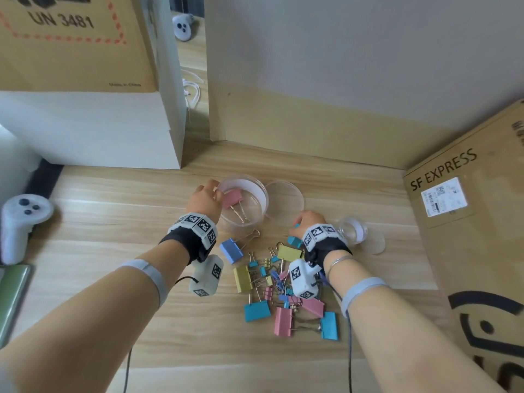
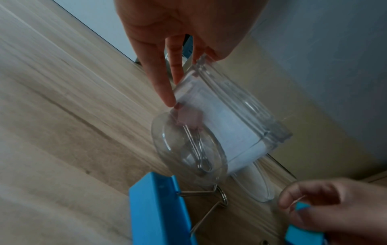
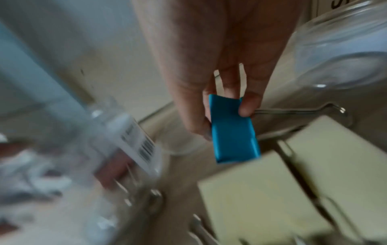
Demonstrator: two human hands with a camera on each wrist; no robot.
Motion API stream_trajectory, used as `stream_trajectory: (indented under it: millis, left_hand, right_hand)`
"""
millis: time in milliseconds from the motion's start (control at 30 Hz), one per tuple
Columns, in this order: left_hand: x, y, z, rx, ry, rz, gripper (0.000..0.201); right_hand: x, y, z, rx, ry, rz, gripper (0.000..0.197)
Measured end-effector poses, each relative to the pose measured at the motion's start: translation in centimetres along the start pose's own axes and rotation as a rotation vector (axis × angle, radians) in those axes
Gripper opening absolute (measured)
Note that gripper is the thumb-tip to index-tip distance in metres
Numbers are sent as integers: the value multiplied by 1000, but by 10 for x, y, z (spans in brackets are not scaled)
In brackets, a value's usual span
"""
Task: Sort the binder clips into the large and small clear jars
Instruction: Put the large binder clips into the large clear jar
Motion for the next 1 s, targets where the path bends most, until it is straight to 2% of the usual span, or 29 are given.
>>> stream_trajectory:
  millis: [133,300,367,433,533,700,767,900,1000]
  left_hand:
    - [1,0,0,-1,4,-2,37]
    - [0,0,-2,13,9,1,36]
    - [0,1,-4,40,26,5,36]
    - [-2,0,-5,51,43,11,36]
    - [-5,-1,-5,42,71,19,35]
    - [-9,-2,-3,36,107,39,35]
    - [-8,-1,-3,41,101,42,34]
    - [-4,-1,-4,32,21,62,34]
    - [3,2,-5,24,-84,95,35]
  right_hand:
    - [-26,22,-43,-26,-197,-111,26]
    - [-101,73,-91,-9,-502,-439,22]
    - [-125,83,-80,-22,-503,-495,24]
    - [-137,78,-61,22,-448,-486,29]
    - [-144,64,-35,76,-245,-475,31]
    - [-162,59,9,-56,283,-554,35]
    - [-168,58,16,-71,361,-563,38]
    - [-168,55,14,-38,266,-577,34]
    - [-150,64,-5,-30,-129,-590,18]
Point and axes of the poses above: each hand's wrist, its own y-axis away from the middle knuckle, its own z-axis out of the palm, x = y × z, the point moved 8 cm from there along -y, towards the middle knuckle, and after that the axes turned 13 degrees about z, right-handed, at the moved point
